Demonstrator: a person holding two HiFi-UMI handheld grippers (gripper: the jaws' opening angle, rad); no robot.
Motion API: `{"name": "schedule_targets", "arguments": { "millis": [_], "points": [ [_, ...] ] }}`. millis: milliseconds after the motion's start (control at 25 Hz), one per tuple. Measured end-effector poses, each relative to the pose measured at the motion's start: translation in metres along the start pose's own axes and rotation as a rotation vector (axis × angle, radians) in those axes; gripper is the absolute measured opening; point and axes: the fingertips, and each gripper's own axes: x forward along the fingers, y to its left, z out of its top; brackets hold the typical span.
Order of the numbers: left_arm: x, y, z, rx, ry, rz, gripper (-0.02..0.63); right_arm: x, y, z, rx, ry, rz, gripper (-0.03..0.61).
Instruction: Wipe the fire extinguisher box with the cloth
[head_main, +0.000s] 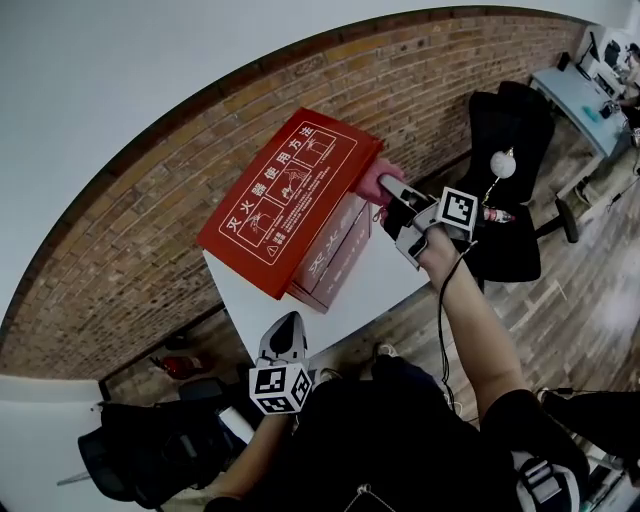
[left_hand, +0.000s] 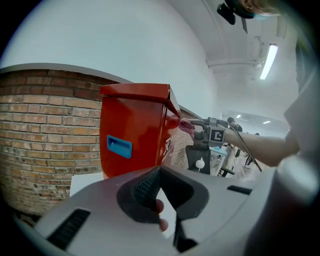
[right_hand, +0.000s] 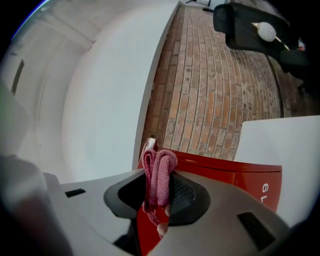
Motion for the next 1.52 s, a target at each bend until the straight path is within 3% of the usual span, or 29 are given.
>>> {"name": "schedule_targets", "arguments": {
  "millis": [240, 480, 1120, 1520],
  "points": [
    [0.009, -0.004, -0.025, -0.046, 0.021, 0.097, 0.028, 0.007, -0.001, 0.015, 0.140, 0.074, 0.128, 0.110],
    [0.013, -0.012, -0.039, -0.068, 0.021, 0.159, 0.028, 0.013, -0.013, 0.016, 0.174, 0.136, 0.182, 0.110],
    [0.019, -0.023, -0.045, -0.067, 0.035, 0.216, 0.028, 0.012, -0.054, 0.009, 0.169, 0.132, 0.123, 0.110],
    [0.030, -0.027, -0.037, -0.057, 0.047, 0.234, 0.028, 0.008, -0.098, 0.000, 0.163, 0.136, 0.038, 0.110]
  ]
}}
